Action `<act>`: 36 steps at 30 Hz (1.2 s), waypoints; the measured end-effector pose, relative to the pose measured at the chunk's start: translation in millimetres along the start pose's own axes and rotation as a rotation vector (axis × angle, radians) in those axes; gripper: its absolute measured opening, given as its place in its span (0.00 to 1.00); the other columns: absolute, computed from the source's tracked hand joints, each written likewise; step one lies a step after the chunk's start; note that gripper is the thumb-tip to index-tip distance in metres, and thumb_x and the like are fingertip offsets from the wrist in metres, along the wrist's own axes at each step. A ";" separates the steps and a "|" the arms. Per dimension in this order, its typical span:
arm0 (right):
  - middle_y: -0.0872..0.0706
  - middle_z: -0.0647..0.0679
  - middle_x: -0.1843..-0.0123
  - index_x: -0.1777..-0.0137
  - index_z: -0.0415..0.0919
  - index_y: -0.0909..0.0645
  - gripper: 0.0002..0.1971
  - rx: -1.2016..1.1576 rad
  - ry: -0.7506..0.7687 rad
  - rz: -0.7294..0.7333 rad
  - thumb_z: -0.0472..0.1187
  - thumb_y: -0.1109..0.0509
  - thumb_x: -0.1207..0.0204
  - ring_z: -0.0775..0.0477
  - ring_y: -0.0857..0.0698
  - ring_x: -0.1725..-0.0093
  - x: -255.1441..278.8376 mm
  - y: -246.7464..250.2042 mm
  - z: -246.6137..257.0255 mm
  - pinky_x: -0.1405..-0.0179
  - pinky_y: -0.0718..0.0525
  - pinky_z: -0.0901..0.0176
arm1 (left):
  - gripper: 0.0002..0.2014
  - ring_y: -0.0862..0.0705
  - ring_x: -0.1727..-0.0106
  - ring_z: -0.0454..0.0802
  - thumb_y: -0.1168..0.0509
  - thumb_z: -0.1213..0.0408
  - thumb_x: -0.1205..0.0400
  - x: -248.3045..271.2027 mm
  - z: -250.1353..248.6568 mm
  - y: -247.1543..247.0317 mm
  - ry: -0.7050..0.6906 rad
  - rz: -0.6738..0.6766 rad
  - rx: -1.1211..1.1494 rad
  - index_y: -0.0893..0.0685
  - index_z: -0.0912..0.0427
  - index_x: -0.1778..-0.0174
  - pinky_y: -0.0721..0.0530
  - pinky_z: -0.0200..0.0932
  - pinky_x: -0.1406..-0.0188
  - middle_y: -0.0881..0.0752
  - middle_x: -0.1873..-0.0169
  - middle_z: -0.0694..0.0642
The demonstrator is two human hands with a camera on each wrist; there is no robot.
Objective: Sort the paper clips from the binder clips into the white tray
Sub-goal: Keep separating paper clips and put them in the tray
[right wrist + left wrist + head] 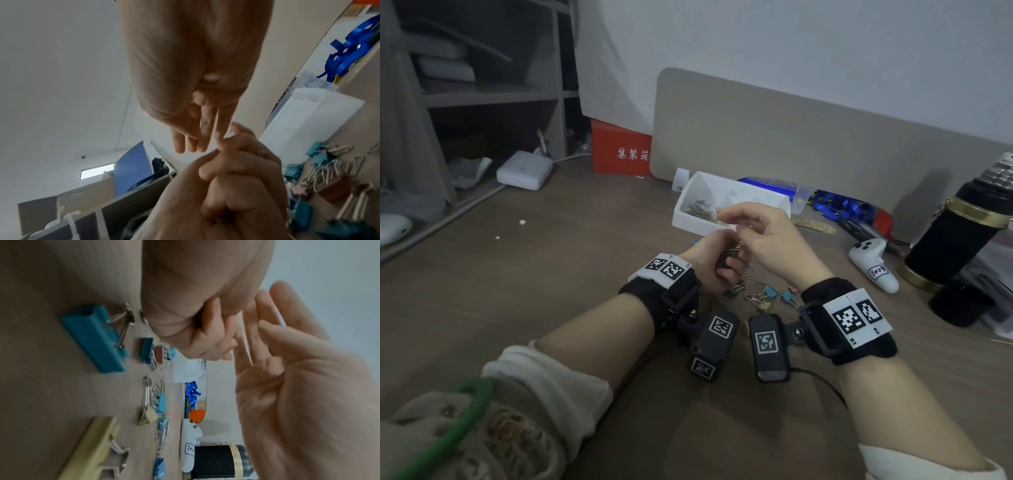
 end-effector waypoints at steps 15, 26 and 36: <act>0.18 0.51 0.37 0.34 0.50 0.22 0.25 0.628 -0.549 0.393 0.54 0.23 0.29 0.49 0.18 0.41 24.4 21.8 -66.9 0.38 0.19 0.52 | 0.16 0.38 0.89 0.39 0.42 0.60 0.19 -1.2 0.6 2.6 0.017 -0.019 -0.016 0.31 0.56 0.74 0.47 0.29 0.94 0.33 0.83 0.46; 0.14 0.48 0.48 0.55 0.52 0.17 0.12 0.623 -0.622 0.249 0.50 0.19 0.34 0.46 0.15 0.49 22.2 17.6 -78.1 0.42 0.16 0.49 | 0.15 0.32 0.89 0.38 0.45 0.61 0.18 -1.5 1.7 3.0 0.049 0.005 -0.008 0.30 0.55 0.72 0.47 0.27 0.93 0.30 0.83 0.46; 0.17 0.49 0.60 0.63 0.44 0.19 0.09 0.582 -0.616 0.239 0.44 0.23 0.26 0.49 0.20 0.59 25.3 17.2 -74.8 0.65 0.27 0.60 | 0.15 0.29 0.87 0.38 0.45 0.62 0.18 -0.9 2.8 2.5 0.059 -0.002 0.003 0.27 0.56 0.72 0.46 0.27 0.93 0.27 0.83 0.46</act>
Point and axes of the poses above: each hand's wrist, its own x-axis away from the middle knuckle, its own y-axis out of the back of the hand, z = x × y, the point moved 5 cm from there along -x, towards the middle knuckle
